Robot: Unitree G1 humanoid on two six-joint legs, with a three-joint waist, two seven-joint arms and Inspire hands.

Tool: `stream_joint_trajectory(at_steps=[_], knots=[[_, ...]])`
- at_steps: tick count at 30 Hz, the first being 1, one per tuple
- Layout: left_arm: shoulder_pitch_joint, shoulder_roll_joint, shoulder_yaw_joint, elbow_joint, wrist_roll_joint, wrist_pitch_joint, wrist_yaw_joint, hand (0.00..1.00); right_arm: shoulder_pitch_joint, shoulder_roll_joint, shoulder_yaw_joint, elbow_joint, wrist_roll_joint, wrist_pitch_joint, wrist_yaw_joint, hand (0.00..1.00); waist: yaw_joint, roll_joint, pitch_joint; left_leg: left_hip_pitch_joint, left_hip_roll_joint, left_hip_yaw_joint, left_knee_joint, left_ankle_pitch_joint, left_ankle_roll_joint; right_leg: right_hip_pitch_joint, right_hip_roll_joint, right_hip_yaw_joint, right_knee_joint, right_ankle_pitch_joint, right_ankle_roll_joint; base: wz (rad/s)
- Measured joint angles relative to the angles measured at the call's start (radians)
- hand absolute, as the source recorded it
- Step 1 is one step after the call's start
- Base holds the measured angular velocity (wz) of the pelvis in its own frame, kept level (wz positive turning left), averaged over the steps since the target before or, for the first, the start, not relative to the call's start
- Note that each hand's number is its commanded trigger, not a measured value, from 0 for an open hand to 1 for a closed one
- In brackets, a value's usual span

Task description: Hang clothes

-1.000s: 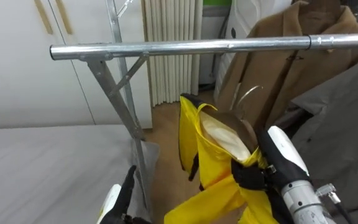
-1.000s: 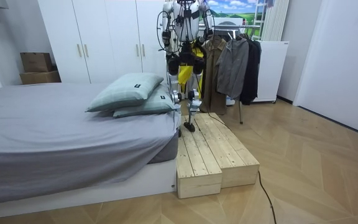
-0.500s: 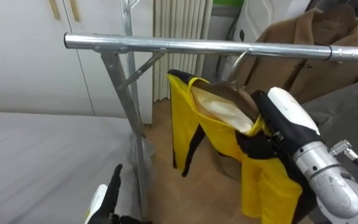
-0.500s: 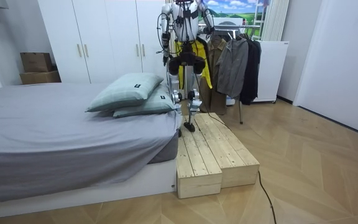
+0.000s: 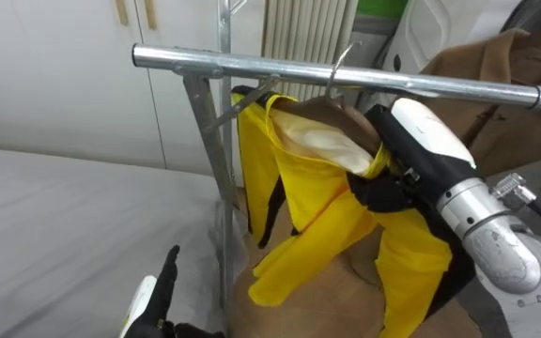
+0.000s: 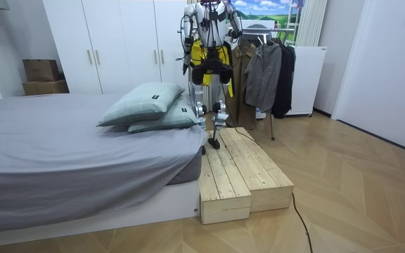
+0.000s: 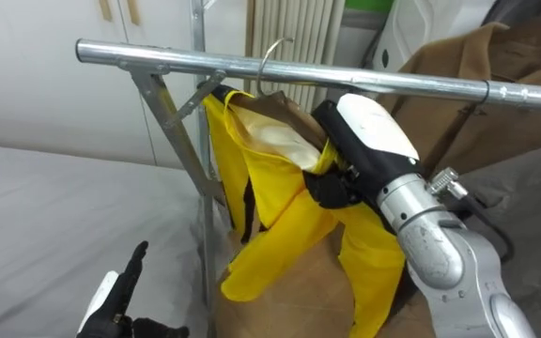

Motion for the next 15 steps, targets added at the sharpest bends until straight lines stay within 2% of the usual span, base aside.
stream_joint_trajectory(at_steps=[3, 10, 13, 15], knots=[[0.007, -0.001, 0.0, 0.0, -0.001, 0.001, 0.0, 0.0, 0.0, 0.0, -0.001, 0.002, 0.047, 0.001, 0.035, 1.0, 0.005, 0.0, 0.0, 0.0, -0.001, -0.021, 0.001, -0.001, -0.002, 0.003, 0.0, -0.006, -0.003, 0.002, -0.003, 0.05], [0.007, -0.004, 0.0, 0.0, 0.0, 0.003, 0.0, 0.0, -0.001, 0.002, -0.001, 0.004, 0.148, 0.026, 0.072, 1.0, 0.01, 0.004, 0.0026, -0.002, 0.0, -0.023, 0.001, 0.001, -0.006, 0.003, -0.007, -0.029, -0.013, -0.001, -0.006, 0.1], [0.008, -0.006, -0.001, 0.0, 0.0, 0.003, 0.0, 0.0, -0.008, 0.005, -0.002, 0.019, 0.223, 0.026, 0.078, 1.0, 0.015, 0.007, 0.0049, 0.0, 0.001, -0.023, 0.001, 0.002, -0.007, 0.011, -0.008, -0.041, -0.011, -0.001, -0.008, 0.05], [0.008, -0.012, -0.002, 0.0, -0.001, 0.003, -0.001, 0.0, -0.026, 0.007, -0.003, 0.06, 0.307, 0.026, 0.078, 1.0, 0.013, 0.008, 0.0053, 0.001, 0.001, -0.023, 0.001, 0.001, -0.007, 0.006, -0.012, -0.063, -0.012, -0.003, -0.01, 0.06]])
